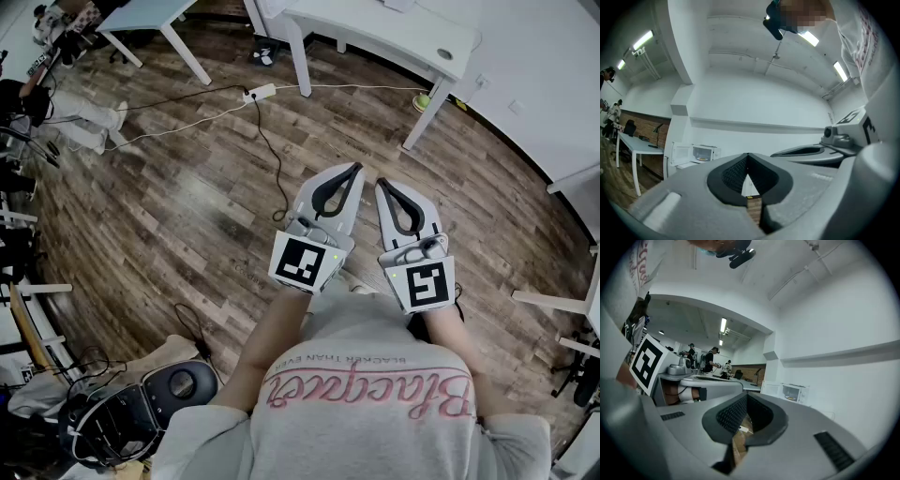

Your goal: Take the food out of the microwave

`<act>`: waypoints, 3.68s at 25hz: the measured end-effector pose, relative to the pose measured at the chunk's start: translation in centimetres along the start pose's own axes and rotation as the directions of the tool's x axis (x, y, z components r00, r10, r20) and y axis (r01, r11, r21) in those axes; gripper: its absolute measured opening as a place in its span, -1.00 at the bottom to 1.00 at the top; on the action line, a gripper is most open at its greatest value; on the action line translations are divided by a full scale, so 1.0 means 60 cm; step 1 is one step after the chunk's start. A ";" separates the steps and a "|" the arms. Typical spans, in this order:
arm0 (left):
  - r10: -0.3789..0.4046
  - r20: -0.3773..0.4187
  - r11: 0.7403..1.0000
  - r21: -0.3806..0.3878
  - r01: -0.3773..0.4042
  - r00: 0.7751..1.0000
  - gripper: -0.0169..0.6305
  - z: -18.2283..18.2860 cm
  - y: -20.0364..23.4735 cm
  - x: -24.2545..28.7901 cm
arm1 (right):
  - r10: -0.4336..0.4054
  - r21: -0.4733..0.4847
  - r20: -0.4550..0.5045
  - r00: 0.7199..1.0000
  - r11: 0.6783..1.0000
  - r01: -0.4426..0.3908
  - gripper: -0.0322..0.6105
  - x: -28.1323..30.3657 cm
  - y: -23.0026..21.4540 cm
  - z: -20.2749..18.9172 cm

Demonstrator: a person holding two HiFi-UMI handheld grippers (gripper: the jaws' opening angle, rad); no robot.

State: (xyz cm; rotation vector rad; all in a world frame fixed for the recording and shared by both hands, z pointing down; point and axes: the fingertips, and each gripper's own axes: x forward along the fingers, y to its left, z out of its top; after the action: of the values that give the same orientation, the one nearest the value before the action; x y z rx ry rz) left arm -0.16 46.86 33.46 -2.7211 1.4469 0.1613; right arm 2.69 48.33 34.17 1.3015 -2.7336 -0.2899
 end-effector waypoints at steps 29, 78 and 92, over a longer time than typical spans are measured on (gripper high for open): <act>0.026 -0.052 0.998 0.053 -0.023 0.998 -0.93 -0.041 -0.062 0.078 | -0.001 0.089 -0.037 0.999 0.996 0.004 -0.87 -0.052 -0.083 -0.062; -0.054 -0.093 0.999 -0.006 0.054 0.994 -0.93 -0.098 0.414 0.490 | -0.110 0.099 -0.084 0.990 0.988 0.118 -0.87 0.528 -0.353 -0.110; -0.044 -0.090 0.999 0.010 0.045 0.995 -0.93 -0.104 0.514 0.709 | -0.091 0.110 -0.085 0.992 0.989 0.100 -0.87 0.694 -0.528 -0.140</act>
State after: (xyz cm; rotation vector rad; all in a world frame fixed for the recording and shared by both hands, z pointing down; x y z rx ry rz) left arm -1.68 -6.01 34.63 -2.7821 1.4020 0.0278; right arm 1.91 -4.64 35.95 1.4424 -2.6609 -0.0869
